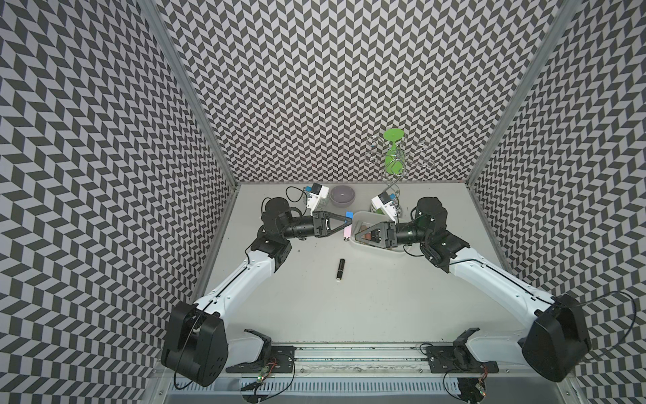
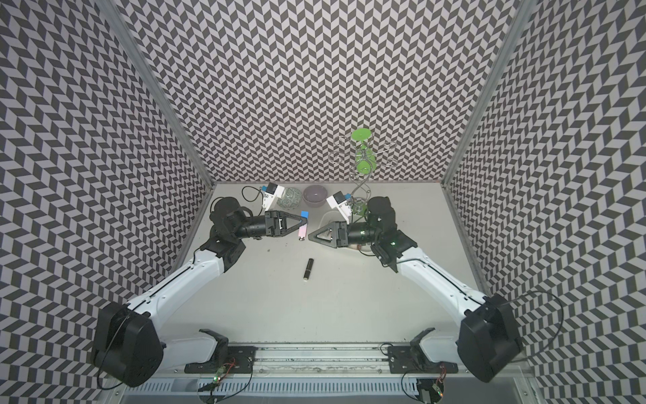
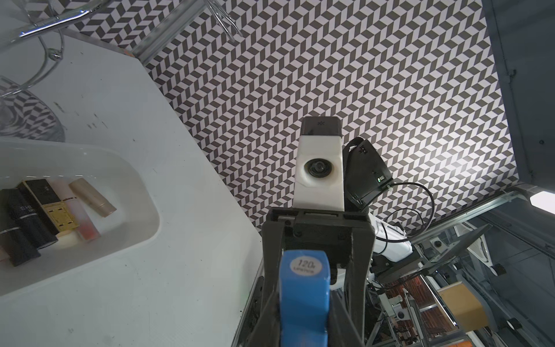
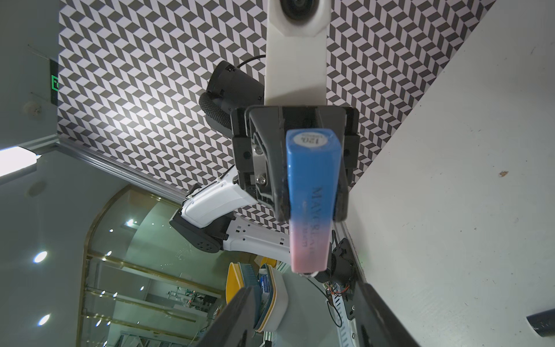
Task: Put the lipstick into the storage box
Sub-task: Pick up the lipstick at the center of the board.
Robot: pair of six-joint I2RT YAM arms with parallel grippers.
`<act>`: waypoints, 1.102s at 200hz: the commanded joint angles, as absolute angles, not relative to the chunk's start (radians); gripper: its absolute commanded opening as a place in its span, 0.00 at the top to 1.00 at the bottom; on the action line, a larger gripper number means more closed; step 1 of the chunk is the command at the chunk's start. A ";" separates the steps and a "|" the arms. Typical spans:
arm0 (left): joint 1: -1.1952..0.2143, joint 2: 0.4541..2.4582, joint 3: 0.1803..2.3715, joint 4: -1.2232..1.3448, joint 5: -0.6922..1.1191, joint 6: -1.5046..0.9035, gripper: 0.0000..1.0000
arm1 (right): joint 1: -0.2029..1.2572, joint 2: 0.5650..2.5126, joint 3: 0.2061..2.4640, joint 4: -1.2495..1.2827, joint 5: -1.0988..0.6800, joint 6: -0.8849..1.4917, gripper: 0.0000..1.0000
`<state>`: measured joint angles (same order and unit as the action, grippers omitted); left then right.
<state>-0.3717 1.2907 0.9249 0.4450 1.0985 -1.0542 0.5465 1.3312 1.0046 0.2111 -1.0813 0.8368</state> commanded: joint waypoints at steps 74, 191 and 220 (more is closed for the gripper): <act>-0.398 1.290 0.969 0.499 1.124 -1.067 0.79 | 0.595 1.392 1.074 0.344 -1.095 0.882 0.42; -0.405 1.279 0.960 0.463 1.121 -1.045 0.79 | 0.605 1.402 1.069 0.410 -1.057 0.929 0.82; -0.404 1.281 0.968 0.435 1.118 -1.025 0.67 | 0.604 1.397 1.065 0.410 -1.052 0.926 0.87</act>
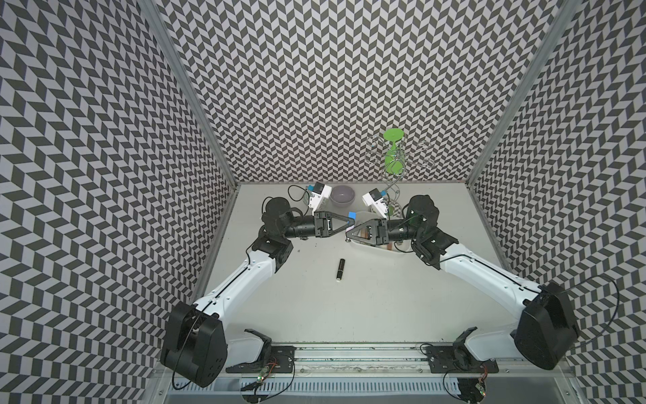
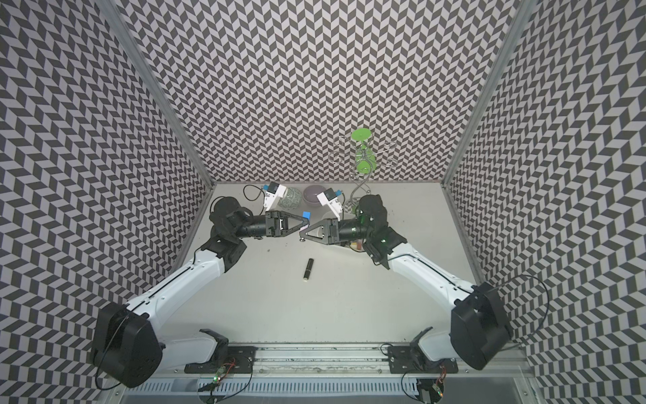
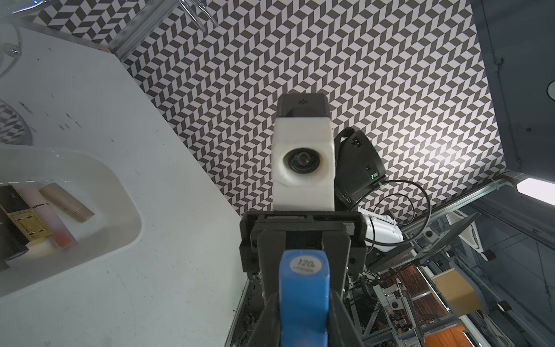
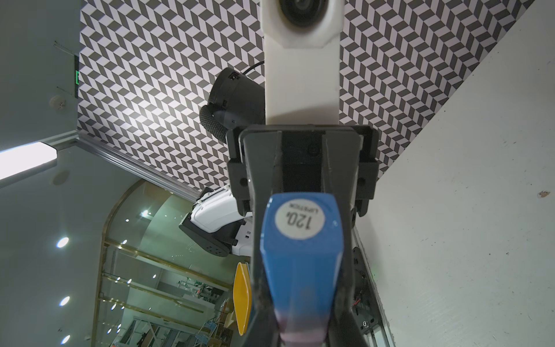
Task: Put the lipstick into the storage box
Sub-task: Pick up the lipstick at the center of the board, then place the lipstick in the storage box.
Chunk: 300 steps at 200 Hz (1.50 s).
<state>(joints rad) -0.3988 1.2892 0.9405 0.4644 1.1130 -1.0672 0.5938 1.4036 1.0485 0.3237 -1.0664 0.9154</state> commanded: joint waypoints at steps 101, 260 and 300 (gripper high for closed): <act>-0.357 1.254 1.040 0.137 1.031 -0.821 0.41 | 0.580 1.418 1.194 -0.088 -0.880 0.649 0.90; -0.316 1.277 0.995 -0.523 0.519 -0.343 0.29 | 0.367 1.622 1.322 -0.705 -0.194 0.289 0.89; -0.332 1.312 0.950 -0.517 0.489 -0.304 0.29 | 0.337 1.725 1.371 -0.735 -0.091 0.262 0.89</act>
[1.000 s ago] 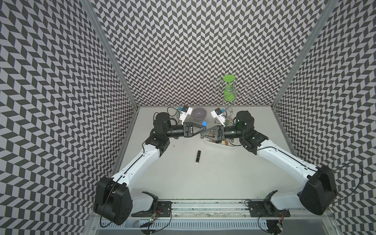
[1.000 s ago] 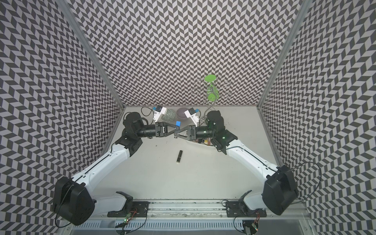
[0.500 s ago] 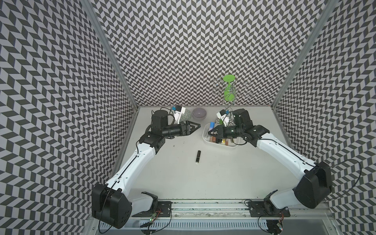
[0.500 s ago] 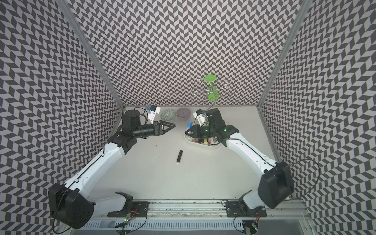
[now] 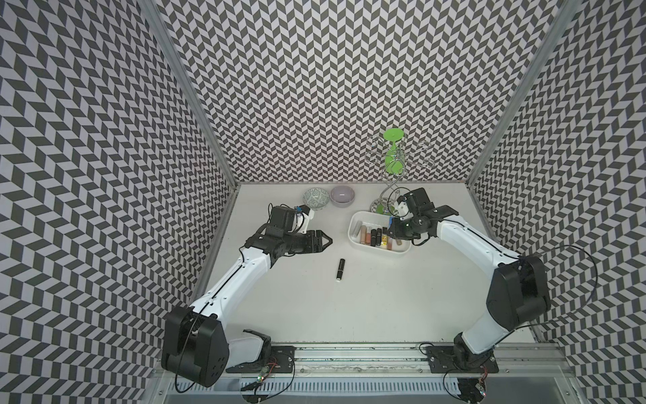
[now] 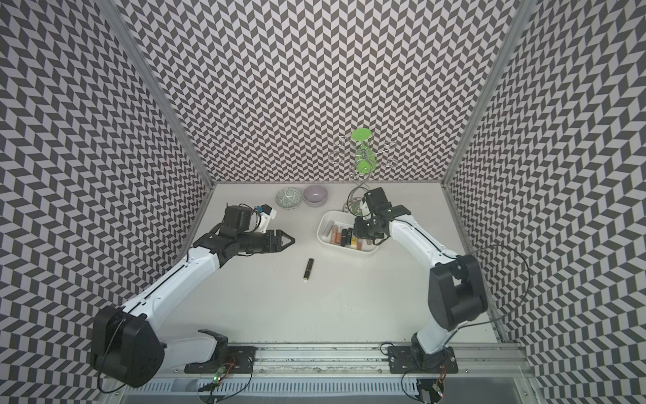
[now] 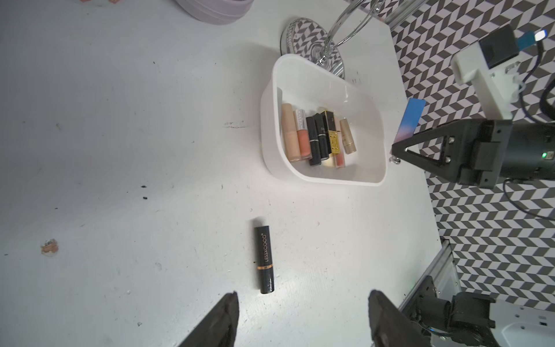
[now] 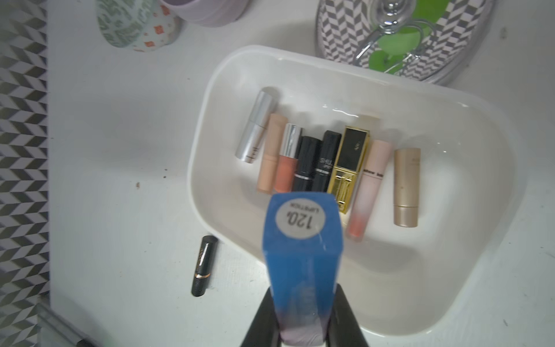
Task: Put the lipstick into the storage box
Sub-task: Place the lipstick in the storage box.
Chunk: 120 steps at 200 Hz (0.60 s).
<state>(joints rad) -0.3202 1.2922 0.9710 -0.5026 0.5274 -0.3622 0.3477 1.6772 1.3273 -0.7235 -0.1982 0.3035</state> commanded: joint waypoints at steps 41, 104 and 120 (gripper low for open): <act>-0.370 1.356 0.917 -0.506 0.470 -0.273 0.29 | 0.330 1.820 1.413 -0.742 -0.012 0.241 0.89; -0.383 1.398 0.907 -0.506 0.457 -0.240 0.28 | 0.328 1.923 1.437 -0.746 0.023 0.233 0.89; -0.383 1.413 0.907 -0.509 0.452 -0.231 0.28 | 0.328 1.935 1.439 -0.747 0.034 0.229 0.89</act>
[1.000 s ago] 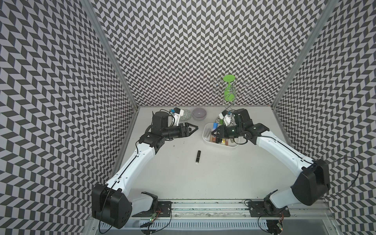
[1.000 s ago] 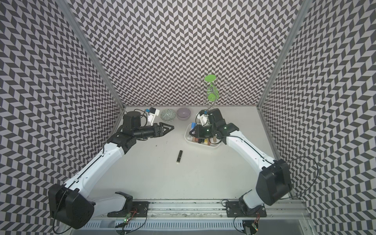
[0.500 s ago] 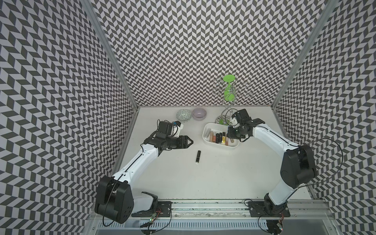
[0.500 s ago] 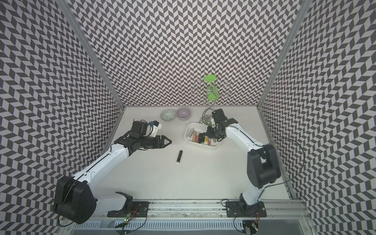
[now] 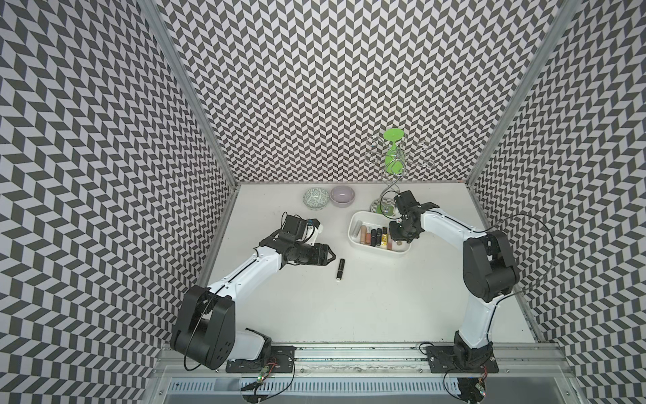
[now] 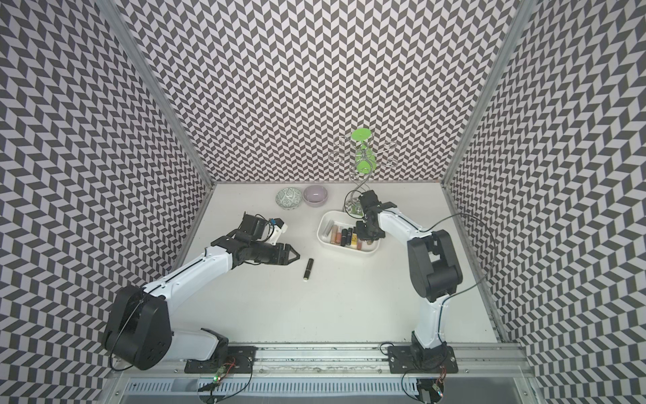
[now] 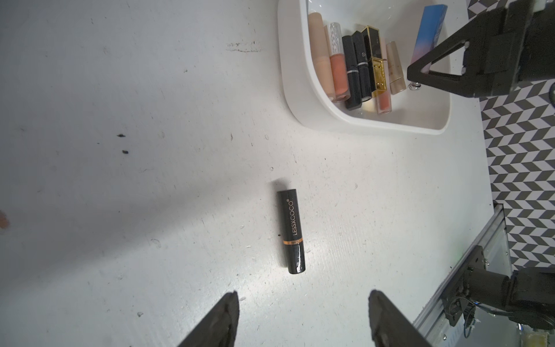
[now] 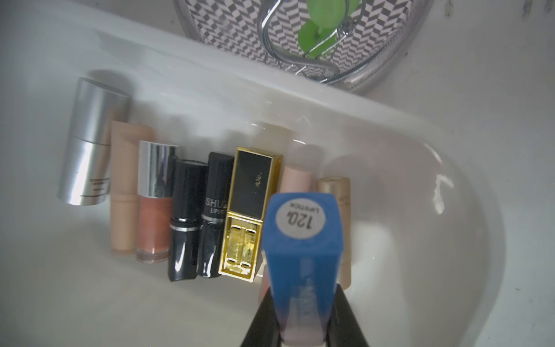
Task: Put the lipstick into the storage box
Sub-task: Place the lipstick in the storage box.
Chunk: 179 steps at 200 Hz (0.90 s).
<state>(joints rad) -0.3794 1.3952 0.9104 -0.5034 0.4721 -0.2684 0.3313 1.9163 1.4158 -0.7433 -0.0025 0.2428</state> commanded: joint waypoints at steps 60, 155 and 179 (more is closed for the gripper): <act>-0.394 1.450 0.920 -0.509 0.451 -0.218 0.28 | 0.327 1.981 1.441 -0.738 0.005 0.227 0.88; -0.452 1.496 0.926 -0.511 0.398 -0.204 0.28 | 0.325 2.000 1.431 -0.728 -0.012 0.229 0.70; -0.453 1.502 0.927 -0.509 0.399 -0.207 0.28 | 0.326 1.990 1.432 -0.730 -0.011 0.232 0.63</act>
<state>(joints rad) -0.4477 1.4944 0.9108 -0.5034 0.4118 -0.2207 0.3305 1.9701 1.4303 -0.7452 -0.0048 0.2279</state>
